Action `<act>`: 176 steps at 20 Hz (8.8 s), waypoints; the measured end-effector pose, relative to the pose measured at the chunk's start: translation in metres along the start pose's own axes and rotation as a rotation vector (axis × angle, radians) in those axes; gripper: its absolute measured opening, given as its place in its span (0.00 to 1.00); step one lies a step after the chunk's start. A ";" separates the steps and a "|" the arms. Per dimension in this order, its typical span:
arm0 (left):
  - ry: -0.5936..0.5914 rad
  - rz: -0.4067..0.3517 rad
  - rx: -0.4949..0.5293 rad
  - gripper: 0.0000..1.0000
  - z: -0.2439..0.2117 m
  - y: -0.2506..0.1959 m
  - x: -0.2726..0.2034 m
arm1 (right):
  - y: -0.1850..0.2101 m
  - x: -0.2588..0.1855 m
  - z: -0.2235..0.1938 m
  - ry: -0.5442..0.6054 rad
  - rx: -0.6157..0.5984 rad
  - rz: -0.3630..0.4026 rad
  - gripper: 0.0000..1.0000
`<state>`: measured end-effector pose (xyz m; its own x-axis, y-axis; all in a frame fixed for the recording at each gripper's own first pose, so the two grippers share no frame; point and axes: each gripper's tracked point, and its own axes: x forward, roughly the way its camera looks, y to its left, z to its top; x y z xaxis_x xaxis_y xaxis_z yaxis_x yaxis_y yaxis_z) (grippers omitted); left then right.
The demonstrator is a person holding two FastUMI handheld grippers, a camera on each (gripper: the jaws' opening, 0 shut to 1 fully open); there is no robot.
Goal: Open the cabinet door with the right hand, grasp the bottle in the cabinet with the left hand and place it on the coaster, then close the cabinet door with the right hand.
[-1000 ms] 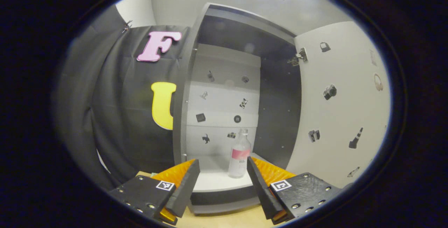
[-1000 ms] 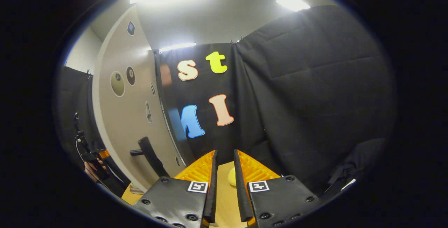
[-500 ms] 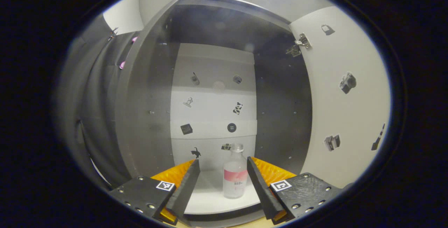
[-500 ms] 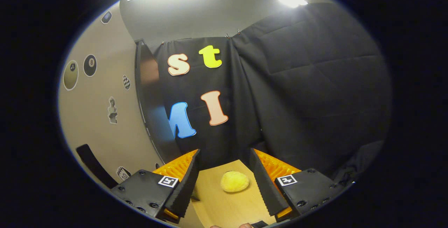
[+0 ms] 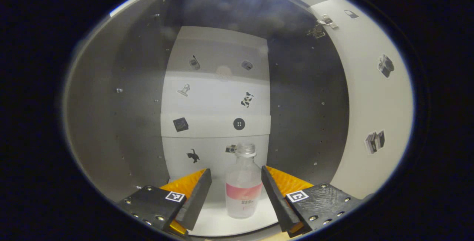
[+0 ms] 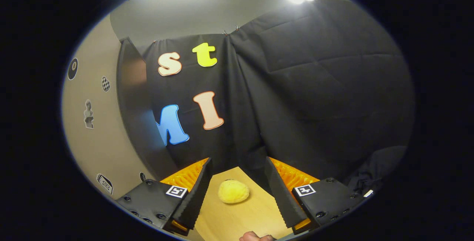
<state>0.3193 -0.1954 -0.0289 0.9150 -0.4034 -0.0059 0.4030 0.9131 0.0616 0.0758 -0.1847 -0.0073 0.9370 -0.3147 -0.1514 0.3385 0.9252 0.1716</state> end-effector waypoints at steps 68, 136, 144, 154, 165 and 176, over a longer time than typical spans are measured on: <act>0.087 0.407 -0.011 0.74 -0.352 0.013 -0.374 | 0.026 -0.046 -0.117 0.183 -0.006 0.292 0.89; 0.087 0.295 -0.171 0.84 -0.018 0.035 -0.416 | 0.109 -0.113 0.011 -0.023 -0.118 0.307 0.89; 0.138 0.276 -0.148 0.82 -0.044 0.059 -0.440 | 0.117 -0.125 0.023 -0.098 -0.266 0.240 0.81; 0.151 0.232 -0.126 0.84 -0.050 0.069 -0.451 | 0.174 -0.145 -0.001 -0.051 -0.191 0.332 0.89; 0.166 0.242 -0.084 0.82 -0.058 0.092 -0.473 | 0.269 -0.161 -0.032 0.016 -0.104 0.480 0.89; 0.175 0.315 -0.127 0.82 -0.068 0.143 -0.491 | 0.396 -0.143 -0.074 0.090 -0.149 0.659 0.89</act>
<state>-0.0707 0.1372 -0.0852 0.9795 -0.0954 -0.1776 0.0904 0.9952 -0.0365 0.0692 0.2428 0.0103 0.9304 0.3377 -0.1427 -0.3222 0.9389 0.1213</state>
